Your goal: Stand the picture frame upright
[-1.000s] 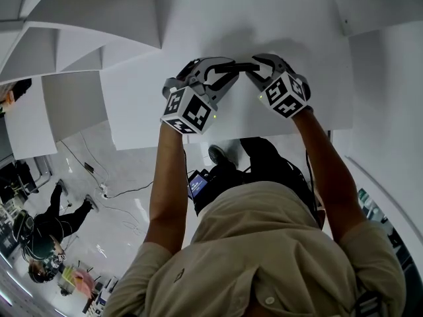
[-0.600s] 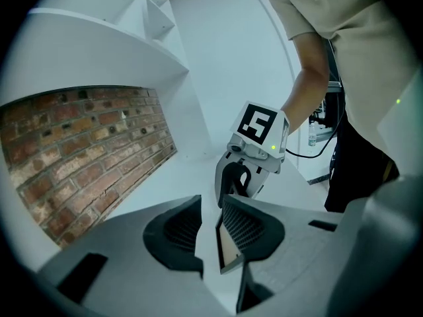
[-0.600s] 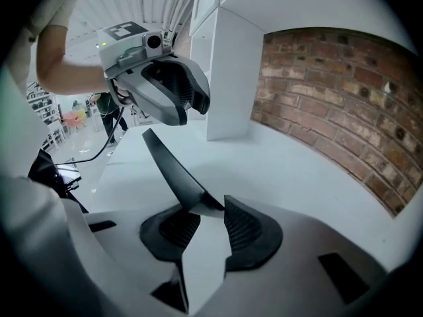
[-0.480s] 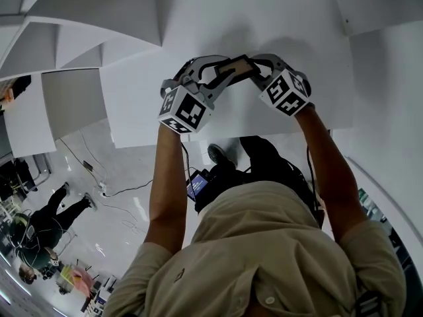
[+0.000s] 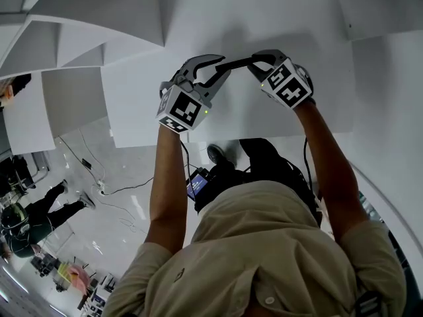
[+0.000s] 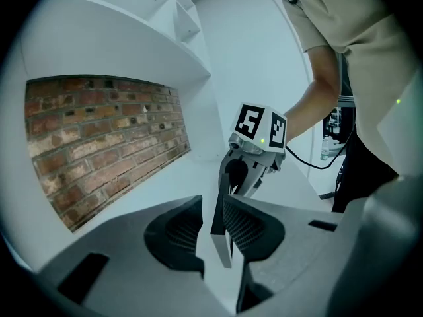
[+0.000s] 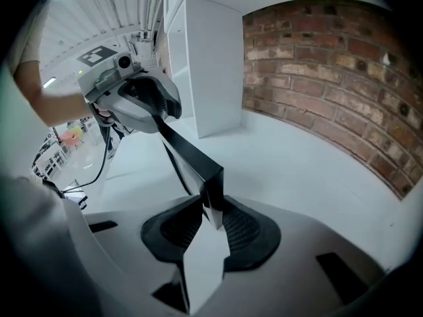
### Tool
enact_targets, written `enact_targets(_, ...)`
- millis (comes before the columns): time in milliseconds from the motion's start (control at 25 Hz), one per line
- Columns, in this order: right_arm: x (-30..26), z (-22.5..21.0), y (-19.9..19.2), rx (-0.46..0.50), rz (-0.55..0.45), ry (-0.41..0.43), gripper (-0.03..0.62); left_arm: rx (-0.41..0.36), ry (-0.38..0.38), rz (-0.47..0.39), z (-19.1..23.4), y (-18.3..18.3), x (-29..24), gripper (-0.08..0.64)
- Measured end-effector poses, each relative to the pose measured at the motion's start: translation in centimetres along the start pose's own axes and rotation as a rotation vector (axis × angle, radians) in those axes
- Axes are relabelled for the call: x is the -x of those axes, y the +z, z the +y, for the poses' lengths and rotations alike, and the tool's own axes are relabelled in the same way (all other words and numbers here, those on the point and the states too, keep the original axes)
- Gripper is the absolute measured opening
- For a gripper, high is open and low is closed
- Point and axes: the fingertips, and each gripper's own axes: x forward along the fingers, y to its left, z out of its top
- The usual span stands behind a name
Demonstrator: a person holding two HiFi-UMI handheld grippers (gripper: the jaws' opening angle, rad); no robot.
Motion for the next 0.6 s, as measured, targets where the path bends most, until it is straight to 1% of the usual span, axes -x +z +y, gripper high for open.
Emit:
enact_targets(280, 0.28, 0.22, 0.06, 0.020, 0.009, 0.000, 0.095, -0.012, -0.023, -0.009, -0.21, 0.58, 0.23, 0.080)
enact_targets(600, 0.37, 0.48, -0.36, 0.032, 0.013, -0.006, 0.127, -0.021, -0.023, -0.010, -0.45, 0.74, 0.46, 0.078)
